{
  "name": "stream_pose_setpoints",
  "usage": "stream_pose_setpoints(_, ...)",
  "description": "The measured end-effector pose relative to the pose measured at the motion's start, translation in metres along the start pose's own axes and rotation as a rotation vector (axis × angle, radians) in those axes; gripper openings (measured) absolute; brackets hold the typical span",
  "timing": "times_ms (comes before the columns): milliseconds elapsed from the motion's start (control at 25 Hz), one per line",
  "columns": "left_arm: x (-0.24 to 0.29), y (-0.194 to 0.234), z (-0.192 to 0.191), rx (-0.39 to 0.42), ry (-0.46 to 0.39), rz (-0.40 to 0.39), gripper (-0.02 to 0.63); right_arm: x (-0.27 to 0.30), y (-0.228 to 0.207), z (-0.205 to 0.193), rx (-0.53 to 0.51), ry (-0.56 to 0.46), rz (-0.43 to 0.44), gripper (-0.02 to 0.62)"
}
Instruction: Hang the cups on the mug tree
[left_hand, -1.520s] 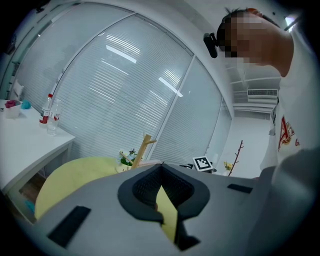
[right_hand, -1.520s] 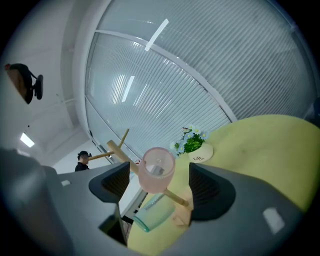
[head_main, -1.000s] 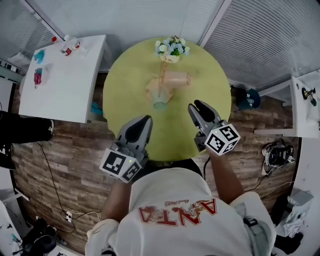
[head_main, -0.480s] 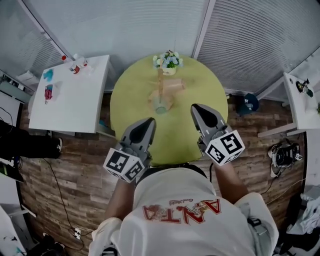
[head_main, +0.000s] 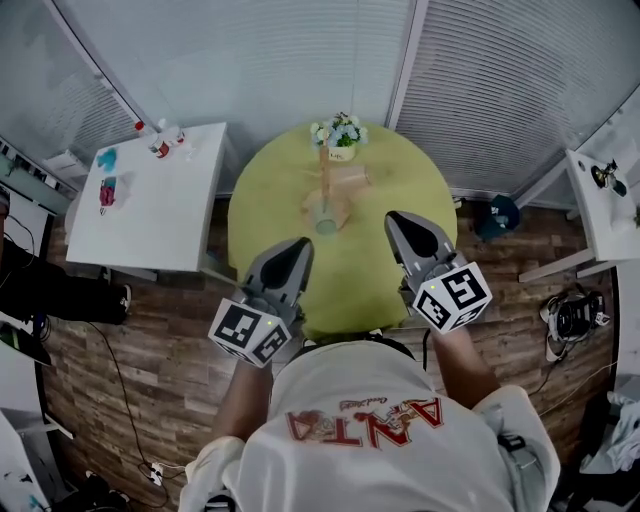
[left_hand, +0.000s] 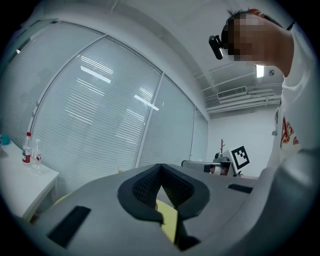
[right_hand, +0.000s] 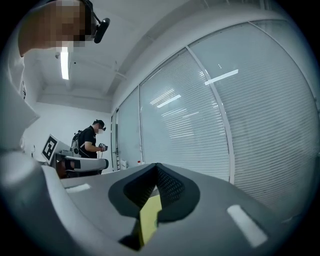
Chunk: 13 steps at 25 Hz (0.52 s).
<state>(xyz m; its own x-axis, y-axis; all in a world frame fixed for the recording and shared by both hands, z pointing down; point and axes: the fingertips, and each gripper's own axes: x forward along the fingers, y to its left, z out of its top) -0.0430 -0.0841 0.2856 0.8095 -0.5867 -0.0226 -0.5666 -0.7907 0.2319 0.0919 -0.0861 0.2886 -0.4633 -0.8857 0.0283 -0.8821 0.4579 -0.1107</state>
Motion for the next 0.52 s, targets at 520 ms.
stream_pose_setpoints(520,0.0052,-0.0021,-0.0039,0.007,-0.01,-0.005,0.009,-0.0028,-0.0052,-0.0019,-0.009,0.019,0.014,0.002)
